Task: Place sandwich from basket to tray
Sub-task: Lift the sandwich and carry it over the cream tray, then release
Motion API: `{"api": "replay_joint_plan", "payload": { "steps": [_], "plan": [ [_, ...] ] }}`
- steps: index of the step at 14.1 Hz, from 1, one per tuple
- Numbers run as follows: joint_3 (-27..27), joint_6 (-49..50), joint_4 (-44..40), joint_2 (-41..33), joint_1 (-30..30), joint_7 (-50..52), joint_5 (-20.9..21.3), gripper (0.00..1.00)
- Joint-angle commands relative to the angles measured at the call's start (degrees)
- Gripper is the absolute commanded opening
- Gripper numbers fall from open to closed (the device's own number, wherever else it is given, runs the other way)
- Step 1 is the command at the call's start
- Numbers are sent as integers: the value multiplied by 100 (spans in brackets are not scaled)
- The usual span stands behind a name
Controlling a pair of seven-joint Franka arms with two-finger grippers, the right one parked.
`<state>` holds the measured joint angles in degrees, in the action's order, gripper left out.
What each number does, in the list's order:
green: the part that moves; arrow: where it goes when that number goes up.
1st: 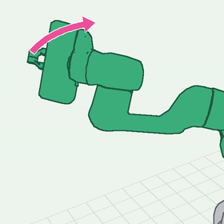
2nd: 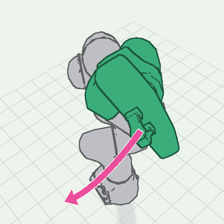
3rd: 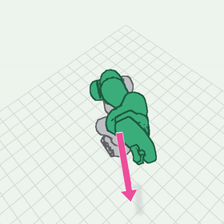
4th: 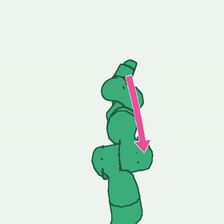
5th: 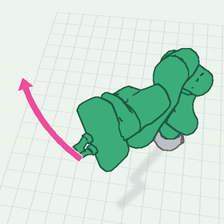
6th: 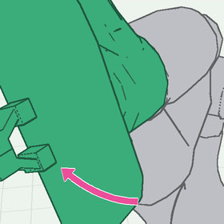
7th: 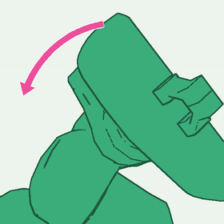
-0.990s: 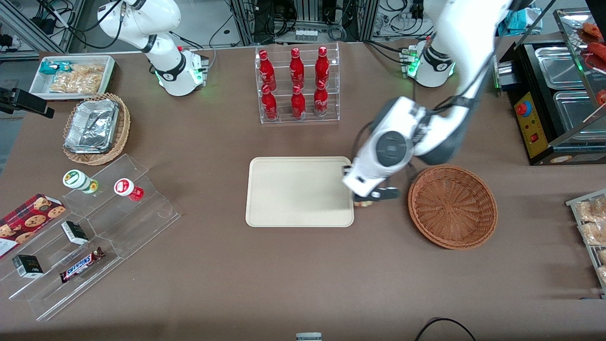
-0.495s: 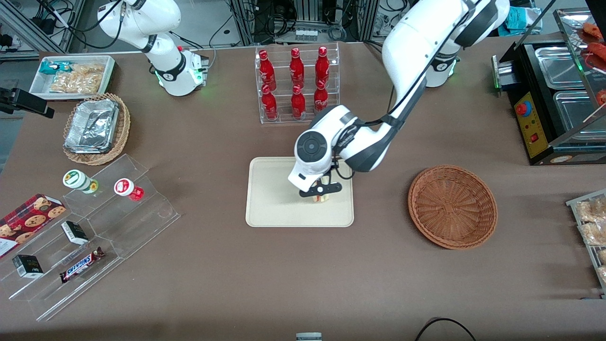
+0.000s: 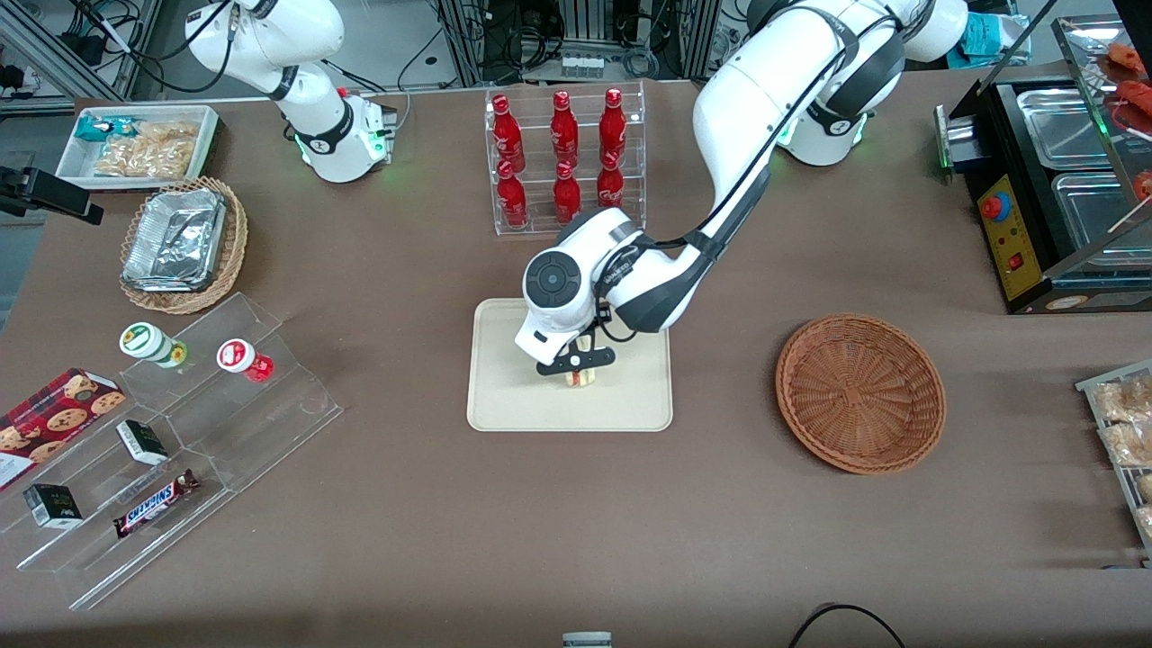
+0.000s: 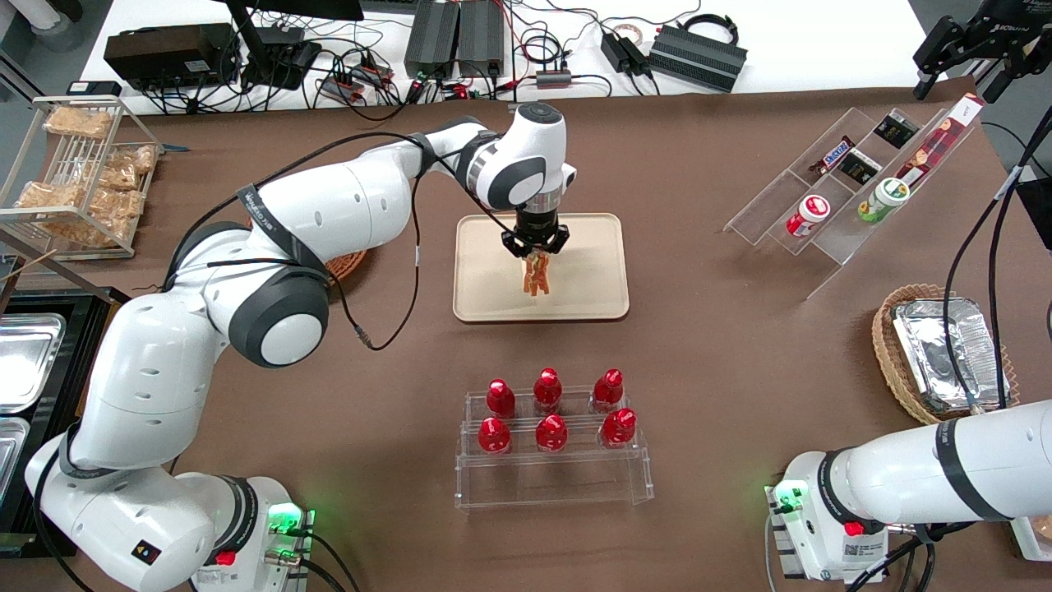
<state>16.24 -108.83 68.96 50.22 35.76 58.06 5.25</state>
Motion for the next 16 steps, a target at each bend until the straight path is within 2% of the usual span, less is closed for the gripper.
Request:
{"api": "replay_joint_plan", "payload": {
  "steps": [1,6,10,16],
  "plan": [
    [-68,-58,-242,102,89,118,160,100],
    [-130,2,-277,-388,-182,127,196,100],
    [-139,887,-190,-1538,-972,-30,205,100],
    [-130,2277,557,-3033,-2747,-2689,135,100]
  ]
}}
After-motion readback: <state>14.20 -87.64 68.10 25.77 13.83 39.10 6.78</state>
